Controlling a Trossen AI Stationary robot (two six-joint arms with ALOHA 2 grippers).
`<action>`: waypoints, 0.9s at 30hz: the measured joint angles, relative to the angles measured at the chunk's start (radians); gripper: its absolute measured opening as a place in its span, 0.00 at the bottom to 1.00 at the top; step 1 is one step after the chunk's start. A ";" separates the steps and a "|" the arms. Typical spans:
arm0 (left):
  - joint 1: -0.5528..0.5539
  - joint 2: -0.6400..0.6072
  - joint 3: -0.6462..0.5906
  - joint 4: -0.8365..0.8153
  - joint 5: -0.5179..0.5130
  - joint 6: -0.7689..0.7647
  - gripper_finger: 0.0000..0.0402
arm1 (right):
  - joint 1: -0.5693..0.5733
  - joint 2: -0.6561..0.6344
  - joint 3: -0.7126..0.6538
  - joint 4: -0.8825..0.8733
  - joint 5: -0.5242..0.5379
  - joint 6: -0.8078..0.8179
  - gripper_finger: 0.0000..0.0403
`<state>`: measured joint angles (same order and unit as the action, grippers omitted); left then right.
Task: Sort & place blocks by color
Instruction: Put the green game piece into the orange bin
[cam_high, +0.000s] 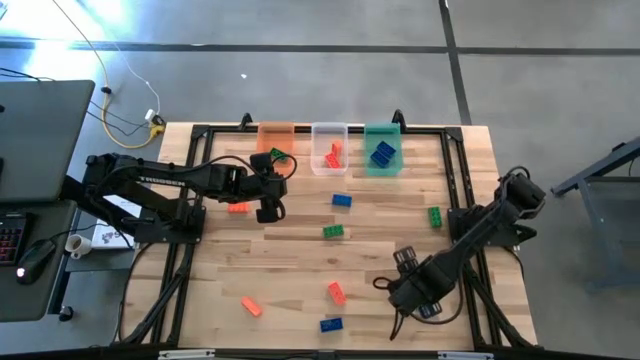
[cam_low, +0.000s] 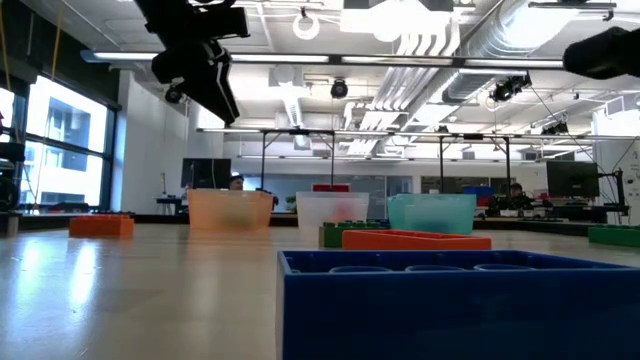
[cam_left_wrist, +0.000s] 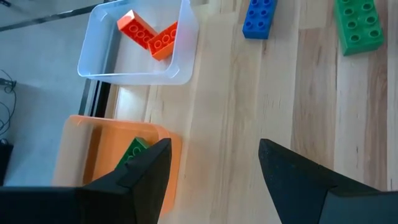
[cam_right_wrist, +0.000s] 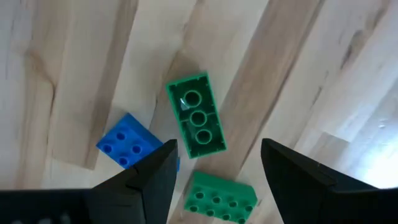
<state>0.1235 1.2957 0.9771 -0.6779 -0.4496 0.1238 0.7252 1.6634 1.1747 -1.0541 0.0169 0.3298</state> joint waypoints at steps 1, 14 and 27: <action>0.000 0.000 0.000 0.000 0.000 0.000 0.57 | 0.002 0.000 -0.009 0.006 0.000 0.001 0.55; 0.000 0.000 0.000 0.000 0.002 -0.007 0.57 | 0.005 0.000 -0.119 0.156 -0.020 -0.023 0.55; 0.000 0.000 0.000 0.000 0.003 -0.008 0.57 | 0.028 0.000 -0.226 0.267 -0.022 -0.017 0.55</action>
<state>0.1236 1.2957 0.9775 -0.6777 -0.4465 0.1158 0.7532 1.6630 0.9489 -0.7870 -0.0051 0.3128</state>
